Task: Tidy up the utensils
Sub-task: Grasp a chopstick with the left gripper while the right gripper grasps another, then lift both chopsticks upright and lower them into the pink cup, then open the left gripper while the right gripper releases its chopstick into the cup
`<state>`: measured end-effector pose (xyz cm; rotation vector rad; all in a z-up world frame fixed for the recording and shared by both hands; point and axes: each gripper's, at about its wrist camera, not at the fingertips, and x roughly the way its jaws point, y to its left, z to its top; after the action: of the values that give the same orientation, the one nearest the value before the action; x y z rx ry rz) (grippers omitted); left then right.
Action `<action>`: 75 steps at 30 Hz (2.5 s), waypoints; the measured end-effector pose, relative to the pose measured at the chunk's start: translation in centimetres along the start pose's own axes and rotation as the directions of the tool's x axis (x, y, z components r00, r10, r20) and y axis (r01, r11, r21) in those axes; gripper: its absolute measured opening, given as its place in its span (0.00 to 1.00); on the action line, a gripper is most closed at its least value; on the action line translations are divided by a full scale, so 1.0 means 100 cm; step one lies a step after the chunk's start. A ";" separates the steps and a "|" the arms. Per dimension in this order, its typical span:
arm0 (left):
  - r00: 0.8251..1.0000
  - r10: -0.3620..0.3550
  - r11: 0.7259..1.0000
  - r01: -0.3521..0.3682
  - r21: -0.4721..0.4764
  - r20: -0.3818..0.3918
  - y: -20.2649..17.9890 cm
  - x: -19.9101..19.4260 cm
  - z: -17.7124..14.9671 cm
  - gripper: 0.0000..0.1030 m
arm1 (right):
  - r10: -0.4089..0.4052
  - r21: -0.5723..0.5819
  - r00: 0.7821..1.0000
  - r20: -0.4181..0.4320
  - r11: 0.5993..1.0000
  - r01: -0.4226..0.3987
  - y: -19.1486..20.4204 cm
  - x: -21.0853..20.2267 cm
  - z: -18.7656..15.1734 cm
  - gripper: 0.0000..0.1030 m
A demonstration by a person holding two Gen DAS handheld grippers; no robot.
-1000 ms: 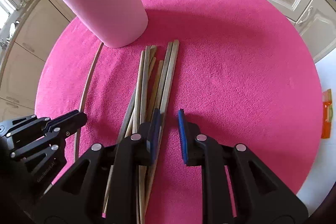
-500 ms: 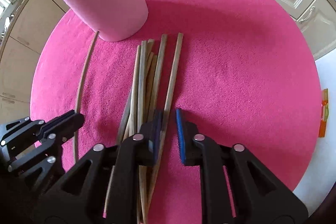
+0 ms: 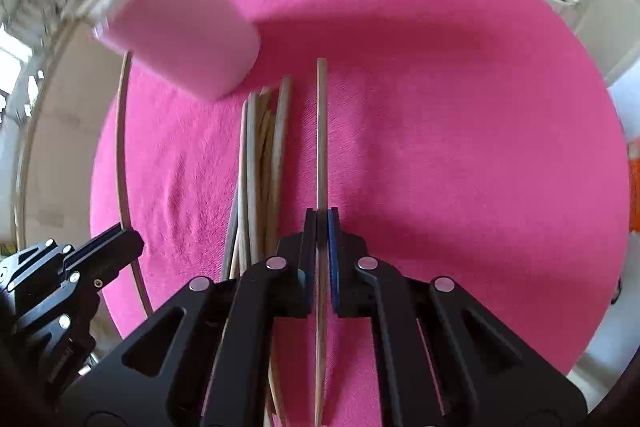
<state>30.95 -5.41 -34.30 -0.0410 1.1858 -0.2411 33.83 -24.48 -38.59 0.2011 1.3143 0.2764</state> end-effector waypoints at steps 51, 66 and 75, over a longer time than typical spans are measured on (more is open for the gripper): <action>0.770 0.155 0.973 -0.009 -0.233 0.619 0.046 -0.060 0.152 0.06 | 0.324 -0.241 0.655 0.683 0.946 -0.217 0.070 -0.098 0.125 0.06; 0.834 0.142 0.986 -0.074 -0.148 0.533 0.029 -0.043 0.121 0.06 | 0.285 -0.297 0.733 0.617 0.948 -0.118 0.078 -0.089 0.089 0.06; 0.848 0.155 0.986 -0.099 -0.135 0.506 0.023 -0.044 0.113 0.21 | 0.255 -0.306 0.762 0.595 0.949 -0.079 0.082 -0.080 0.079 0.06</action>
<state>40.17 -3.28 -26.36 -0.1112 0.6572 -0.0411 38.94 -19.12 -26.79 0.1656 0.5747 0.4883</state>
